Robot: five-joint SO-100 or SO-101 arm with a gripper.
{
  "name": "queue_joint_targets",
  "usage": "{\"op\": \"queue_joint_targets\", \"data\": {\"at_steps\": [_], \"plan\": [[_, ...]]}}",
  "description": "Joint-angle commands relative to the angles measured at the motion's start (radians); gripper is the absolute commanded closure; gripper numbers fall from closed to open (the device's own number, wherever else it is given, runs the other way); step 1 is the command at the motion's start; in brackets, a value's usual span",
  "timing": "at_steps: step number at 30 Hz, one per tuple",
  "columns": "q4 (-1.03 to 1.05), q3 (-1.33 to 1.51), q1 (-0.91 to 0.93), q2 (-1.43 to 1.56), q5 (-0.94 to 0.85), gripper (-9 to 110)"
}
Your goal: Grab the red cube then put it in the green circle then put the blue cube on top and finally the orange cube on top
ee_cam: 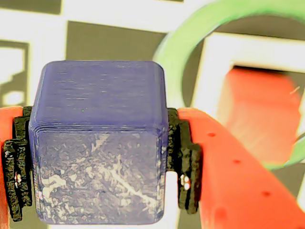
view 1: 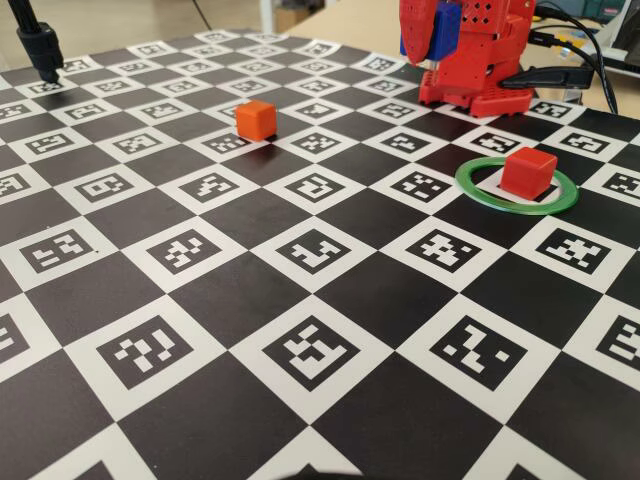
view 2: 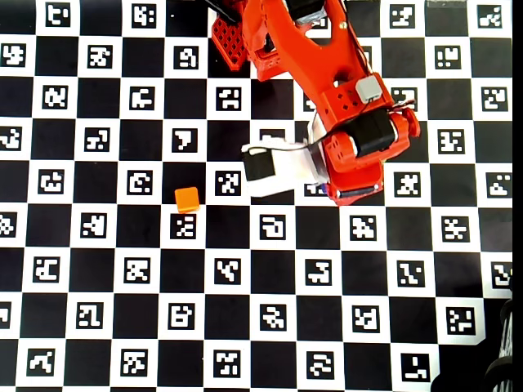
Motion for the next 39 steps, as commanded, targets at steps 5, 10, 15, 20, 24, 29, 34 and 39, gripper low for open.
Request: {"op": "queue_joint_targets", "data": {"at_steps": [5,10,15,20,24,29,34,39], "plan": [[0.107,-0.061,0.003,0.193,0.11,95],[0.107,0.002,-0.029,0.268,0.233,95],[0.107,0.098,-0.077,0.339,0.333,96],[0.107,0.17,-0.143,0.39,0.454,97],[0.107,0.181,-0.198,0.397,0.511,98],[0.095,0.178,-0.259,0.383,0.554,98],[0.086,0.167,-0.281,0.347,0.557,98],[0.064,0.17,-0.285,0.311,0.554,98]]}}
